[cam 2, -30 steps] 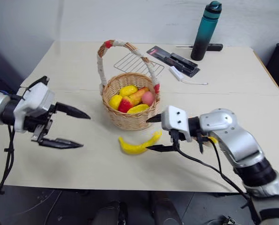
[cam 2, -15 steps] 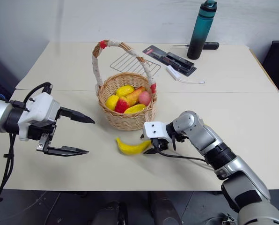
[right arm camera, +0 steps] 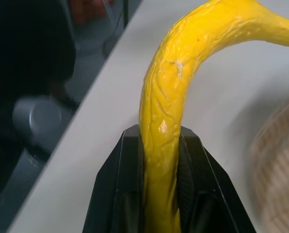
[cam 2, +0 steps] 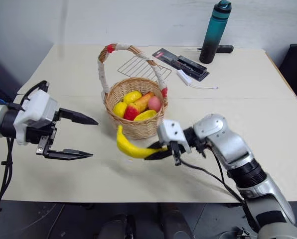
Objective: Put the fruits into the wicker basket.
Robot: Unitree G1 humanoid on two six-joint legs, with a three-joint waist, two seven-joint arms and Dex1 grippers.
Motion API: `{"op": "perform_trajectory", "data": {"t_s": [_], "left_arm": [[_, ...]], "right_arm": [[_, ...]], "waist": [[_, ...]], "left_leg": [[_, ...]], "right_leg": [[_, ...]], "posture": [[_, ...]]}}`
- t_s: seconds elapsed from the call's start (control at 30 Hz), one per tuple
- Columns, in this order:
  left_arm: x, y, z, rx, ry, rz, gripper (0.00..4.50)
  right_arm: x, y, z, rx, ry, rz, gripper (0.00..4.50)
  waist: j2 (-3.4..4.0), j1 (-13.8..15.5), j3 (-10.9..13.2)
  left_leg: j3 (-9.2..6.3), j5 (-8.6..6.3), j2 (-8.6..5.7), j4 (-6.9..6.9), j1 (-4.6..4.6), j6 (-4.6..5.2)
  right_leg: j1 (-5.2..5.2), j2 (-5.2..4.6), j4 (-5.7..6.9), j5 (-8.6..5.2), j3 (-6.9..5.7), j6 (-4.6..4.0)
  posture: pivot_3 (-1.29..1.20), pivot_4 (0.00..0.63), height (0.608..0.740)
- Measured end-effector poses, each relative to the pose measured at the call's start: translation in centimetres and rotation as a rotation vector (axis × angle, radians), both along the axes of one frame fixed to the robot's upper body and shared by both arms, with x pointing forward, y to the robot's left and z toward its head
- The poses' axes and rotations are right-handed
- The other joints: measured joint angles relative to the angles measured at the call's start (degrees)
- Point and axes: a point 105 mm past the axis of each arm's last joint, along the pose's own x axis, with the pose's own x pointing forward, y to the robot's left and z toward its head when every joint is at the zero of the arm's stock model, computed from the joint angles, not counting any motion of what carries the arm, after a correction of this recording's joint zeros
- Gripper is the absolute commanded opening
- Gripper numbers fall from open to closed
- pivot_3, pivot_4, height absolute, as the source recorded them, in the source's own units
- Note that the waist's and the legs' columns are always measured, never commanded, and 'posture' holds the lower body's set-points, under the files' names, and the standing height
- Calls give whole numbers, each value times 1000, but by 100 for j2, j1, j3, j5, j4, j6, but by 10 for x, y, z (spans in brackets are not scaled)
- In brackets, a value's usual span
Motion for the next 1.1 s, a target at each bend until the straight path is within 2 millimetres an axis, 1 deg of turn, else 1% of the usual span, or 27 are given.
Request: {"op": "perform_trajectory", "data": {"t_s": [0.07, 0.13, 0.2, 0.3, 0.37, 0.47, 0.6, 0.63, 0.73, 0.77, 0.8, 0.83, 0.9, 0.93, 1.03, 1.07, 1.1], "left_arm": [[-1, 0, 4, -18, -2, -4, 4500], [-1, -1, 4, -22, -2, -3, 4500], [0, 0, 4, -24, -2, 1, 4500], [1, 0, 5, -27, -8, 7, 4500], [1, -1, 7, -30, -18, 8, 4500], [2, -3, 11, -33, -40, 8, 4500], [2, -3, 11, -35, -42, 11, 4500], [2, -3, 11, -35, -42, 11, 4500], [3, -4, 12, -48, -43, 5, 4500], [3, -6, 12, -61, -42, -3, 4500], [4, -7, 13, -73, -40, -8, 4500], [5, -8, 14, -83, -41, -12, 4500], [6, -10, 16, -98, -41, -17, 4500], [5, -11, 16, -106, -39, -26, 4500], [6, -11, 15, -115, -26, -25, 4500], [6, -11, 15, -120, -23, -28, 4500], [7, -11, 15, -124, -21, -26, 4500]], "right_arm": [[6, 11, 25, 71, -20, -47, 439], [14, 21, 37, 103, -38, -104, 439], [30, 28, 42, 114, -54, -202, 439], [54, 40, 44, 98, -87, -331, 439], [64, 46, 42, 87, -113, -381, 439], [80, 45, 39, 71, -141, -465, 1462], [84, 42, 36, 57, -148, -485, 2807], [81, 41, 36, 56, -146, -468, 2807], [55, 35, 38, 77, -90, -356, 2807], [45, 29, 37, 85, -58, -327, 2807], [40, 23, 37, 88, -39, -322, 2807], [37, 17, 37, 88, -26, -332, 2807], [33, -5, 38, 97, 2, -384, 2807], [28, -23, 37, 98, 27, -425, 2807], [15, -80, 26, 56, 106, -584, 2807], [8, -95, 20, 35, 127, -629, 3163], [2, -109, 13, 4, 156, -670, 3374]], "waist": [[0, -1, 0], [0, 5, 0], [0, 9, 0], [0, 1, 0], [0, 5, 0], [0, 7, 0], [0, -3, 0], [0, -3, 0], [0, 20, 0], [0, 29, 0], [0, 34, 0], [0, 37, 0], [0, 42, 0], [0, 58, 0], [0, 92, 0], [0, 97, 0], [0, 100, 0]], "left_leg": [[-1, 1, -1, -1, 0, -1], [-2, 1, -2, -2, -3, -1], [-2, 0, -3, -2, -7, 0], [3, -1, -5, -2, -13, 2], [3, -1, -5, -5, -16, 2], [4, -1, -5, -6, -19, 0], [6, -2, -4, -7, -21, 0], [6, -3, -3, -8, -20, 0], [0, -6, -2, -14, -20, 4], [-1, -6, -2, -13, -21, 3], [-1, -6, -3, -11, -21, 3], [-1, -7, -5, -7, -22, 4], [0, -7, -8, -3, -20, 6], [-2, -8, -10, -3, -22, 8], [-4, -14, -10, -6, -20, 18], [-4, -14, -10, -8, -19, 19], [-7, -15, -10, -9, -16, 19]], "right_leg": [[-1, 0, 0, -1, 0, -3], [-2, 0, -3, -2, 0, -4], [-2, -2, -7, -2, 0, -4], [-8, -5, -11, -1, 2, -3], [-11, -5, -11, -1, 1, -3], [-12, -5, -15, -1, 2, -2], [-13, -5, -17, 0, 3, -1], [-13, -5, -17, 0, 2, -1], [-12, -3, -18, -1, -2, -1], [-12, -4, -18, -1, -3, 0], [-11, -5, -18, -1, -3, 0], [-11, -7, -18, 0, -3, 2], [-5, -10, -20, 3, 0, 8], [-4, -11, -24, 4, 0, 9], [2, -11, -32, 0, -1, 15], [2, -10, -32, -1, 0, 17], [5, -9, -31, -3, 0, 19]], "posture": [[0, 150, 740], [0, 150, 740], [0, 150, 740], [0, 150, 740], [0, 150, 740], [0, 150, 740], [0, 150, 740], [0, 150, 740], [0, 150, 740], [0, 150, 740], [0, 150, 740], [0, 150, 740], [0, 150, 740], [0, 150, 740], [0, 150, 740], [0, 150, 740], [0, 150, 740]]}}
